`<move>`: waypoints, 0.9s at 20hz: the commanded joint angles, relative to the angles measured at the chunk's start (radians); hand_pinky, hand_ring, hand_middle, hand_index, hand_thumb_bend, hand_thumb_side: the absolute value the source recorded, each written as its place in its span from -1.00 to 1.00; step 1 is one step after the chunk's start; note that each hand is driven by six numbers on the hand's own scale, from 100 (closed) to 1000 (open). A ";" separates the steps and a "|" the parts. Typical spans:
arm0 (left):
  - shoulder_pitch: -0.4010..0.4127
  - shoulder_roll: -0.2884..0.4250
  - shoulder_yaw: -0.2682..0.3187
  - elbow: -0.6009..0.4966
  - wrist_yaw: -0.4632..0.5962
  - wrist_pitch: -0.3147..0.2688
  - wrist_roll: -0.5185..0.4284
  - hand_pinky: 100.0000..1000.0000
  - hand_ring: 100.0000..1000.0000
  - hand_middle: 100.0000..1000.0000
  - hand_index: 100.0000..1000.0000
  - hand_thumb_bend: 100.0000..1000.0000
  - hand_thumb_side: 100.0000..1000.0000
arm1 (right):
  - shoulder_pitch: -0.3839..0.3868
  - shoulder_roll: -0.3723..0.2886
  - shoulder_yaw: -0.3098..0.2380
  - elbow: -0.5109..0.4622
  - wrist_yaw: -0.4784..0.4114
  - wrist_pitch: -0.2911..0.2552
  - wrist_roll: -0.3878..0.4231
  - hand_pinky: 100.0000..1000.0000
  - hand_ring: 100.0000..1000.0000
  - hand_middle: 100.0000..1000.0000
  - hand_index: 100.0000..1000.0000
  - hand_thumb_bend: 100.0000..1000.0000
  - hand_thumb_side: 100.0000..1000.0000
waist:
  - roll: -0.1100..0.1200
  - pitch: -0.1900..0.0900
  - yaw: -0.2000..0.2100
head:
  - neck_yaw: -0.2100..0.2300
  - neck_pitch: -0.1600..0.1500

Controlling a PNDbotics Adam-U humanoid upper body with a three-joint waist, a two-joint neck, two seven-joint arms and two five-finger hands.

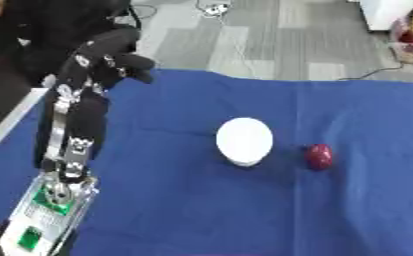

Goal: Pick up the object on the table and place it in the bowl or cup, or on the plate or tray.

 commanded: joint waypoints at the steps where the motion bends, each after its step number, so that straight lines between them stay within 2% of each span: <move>1: -0.015 0.019 0.004 -0.018 0.005 0.000 -0.004 0.02 0.27 0.48 0.65 -0.70 0.72 | -0.015 -0.005 -0.007 -0.014 0.003 0.003 0.001 -0.66 -0.20 0.14 0.74 -0.65 1.00 | -0.002 -0.015 0.004 | 0.004 -0.002; 5: -0.010 0.018 0.007 -0.018 0.005 0.000 -0.002 0.02 0.27 0.48 0.65 -0.70 0.72 | -0.008 -0.013 -0.030 -0.014 0.045 0.019 -0.015 -0.66 -0.20 0.14 0.73 -0.66 1.00 | -0.002 -0.020 0.012 | 0.018 0.027; 8: -0.006 0.018 0.005 -0.018 0.005 0.002 -0.003 0.02 0.27 0.48 0.65 -0.70 0.72 | -0.008 -0.040 -0.055 -0.014 0.145 0.056 -0.045 -0.68 -0.20 0.15 0.70 -0.66 1.00 | -0.002 -0.024 0.014 | 0.009 0.051; 12: -0.001 0.022 0.001 -0.018 0.008 0.004 -0.007 0.02 0.27 0.48 0.65 -0.70 0.72 | -0.036 -0.103 -0.040 -0.006 0.281 0.079 -0.040 -0.69 -0.18 0.16 0.58 -0.64 1.00 | -0.005 -0.027 0.018 | -0.007 0.063; 15: 0.001 0.023 -0.001 -0.018 0.009 0.005 -0.010 0.02 0.26 0.48 0.65 -0.70 0.72 | -0.066 -0.144 -0.012 0.053 0.394 0.042 -0.014 -0.68 -0.16 0.18 0.51 -0.57 1.00 | -0.007 -0.028 0.021 | -0.011 0.068; 18: 0.002 0.025 -0.003 -0.018 0.011 0.006 -0.012 0.02 0.26 0.48 0.65 -0.70 0.72 | -0.100 -0.175 0.019 0.141 0.497 -0.023 0.013 -0.67 -0.14 0.20 0.44 -0.52 1.00 | -0.009 -0.030 0.023 | -0.016 0.074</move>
